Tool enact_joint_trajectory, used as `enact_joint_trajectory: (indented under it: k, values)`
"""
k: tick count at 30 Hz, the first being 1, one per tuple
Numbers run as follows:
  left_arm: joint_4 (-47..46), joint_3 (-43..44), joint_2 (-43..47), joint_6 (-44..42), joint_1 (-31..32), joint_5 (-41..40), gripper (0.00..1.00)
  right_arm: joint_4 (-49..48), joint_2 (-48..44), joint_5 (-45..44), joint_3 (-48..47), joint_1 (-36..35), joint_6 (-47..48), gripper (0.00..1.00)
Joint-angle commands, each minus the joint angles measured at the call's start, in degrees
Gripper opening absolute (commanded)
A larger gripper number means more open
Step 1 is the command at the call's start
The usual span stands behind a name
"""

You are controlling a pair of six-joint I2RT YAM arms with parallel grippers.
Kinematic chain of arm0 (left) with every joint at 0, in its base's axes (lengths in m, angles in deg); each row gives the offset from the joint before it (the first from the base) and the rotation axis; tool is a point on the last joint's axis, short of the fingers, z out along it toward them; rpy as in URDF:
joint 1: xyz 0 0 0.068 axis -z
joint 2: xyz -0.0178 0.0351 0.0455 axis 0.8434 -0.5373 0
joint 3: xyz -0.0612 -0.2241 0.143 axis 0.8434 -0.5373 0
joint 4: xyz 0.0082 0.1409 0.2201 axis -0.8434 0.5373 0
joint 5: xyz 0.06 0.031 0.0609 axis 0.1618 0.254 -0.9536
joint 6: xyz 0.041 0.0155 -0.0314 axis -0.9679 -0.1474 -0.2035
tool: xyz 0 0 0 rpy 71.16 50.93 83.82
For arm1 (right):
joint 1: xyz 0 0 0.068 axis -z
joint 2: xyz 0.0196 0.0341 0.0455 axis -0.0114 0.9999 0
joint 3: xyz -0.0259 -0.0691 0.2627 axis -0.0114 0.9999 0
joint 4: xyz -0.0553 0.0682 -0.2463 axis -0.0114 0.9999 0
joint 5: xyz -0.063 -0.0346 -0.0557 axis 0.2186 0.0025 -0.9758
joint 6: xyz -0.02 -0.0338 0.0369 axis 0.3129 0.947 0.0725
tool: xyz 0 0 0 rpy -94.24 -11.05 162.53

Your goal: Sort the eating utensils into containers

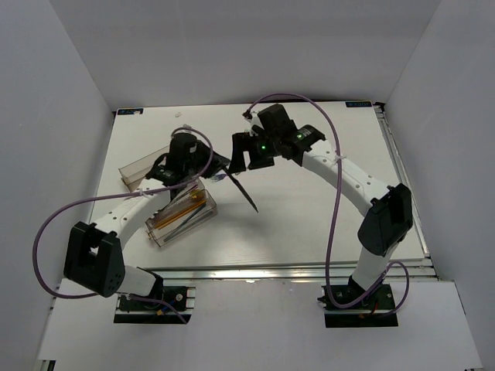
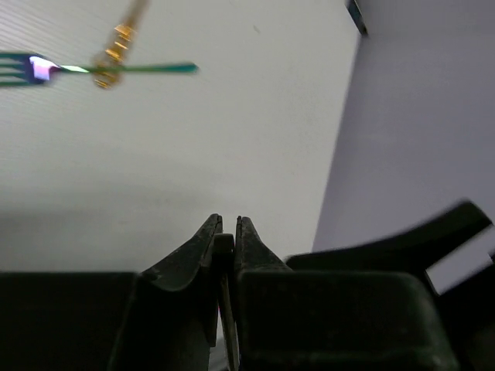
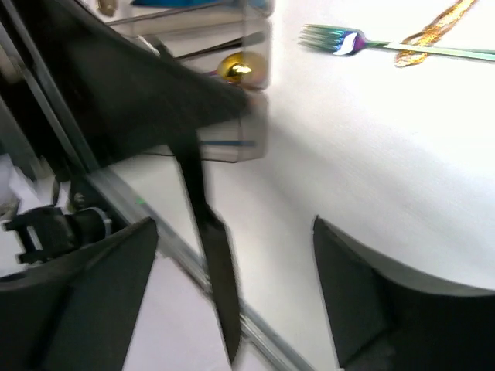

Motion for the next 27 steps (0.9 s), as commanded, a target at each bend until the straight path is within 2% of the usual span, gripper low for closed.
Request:
enact_joint_trajectory:
  k: [1, 2, 5, 8, 13, 17, 24, 27]
  values:
    - [15.3, 3.3, 3.6, -0.5, -7.9, -12.5, 0.00, 0.7, -5.3, -4.2, -2.8, 3.4, 0.2, 0.88]
    - [16.8, 2.9, 4.1, 0.9, -13.6, -13.7, 0.00, 3.3, -7.0, -8.7, -3.1, 4.1, 0.5, 0.88]
    - [19.9, 1.8, 5.5, 5.6, -23.0, -18.7, 0.00, 8.8, -8.6, -13.3, -5.1, 6.7, 1.5, 0.89]
    - [21.8, 1.5, 6.0, 13.6, -28.4, -24.4, 0.00, 9.9, -10.5, -12.4, -2.9, 8.1, 2.6, 0.89]
    - [26.8, 4.0, 5.9, 28.1, -29.6, -34.3, 0.00, 7.8, -14.7, -9.5, 5.6, 8.1, 1.8, 0.89]
    - [31.2, 5.6, 4.4, 34.6, -29.7, -40.1, 0.00, 7.1, -16.2, -7.2, 8.6, 8.1, 1.5, 0.89]
    - [29.5, 1.4, 2.2, 39.5, -29.6, -40.6, 0.00, 7.4, -17.3, -4.2, 10.1, 8.1, 2.5, 0.89]
    - [27.3, -0.7, 1.5, 41.1, -29.6, -39.8, 0.04, 7.2, -17.7, -2.7, 10.4, 8.1, 2.1, 0.89]
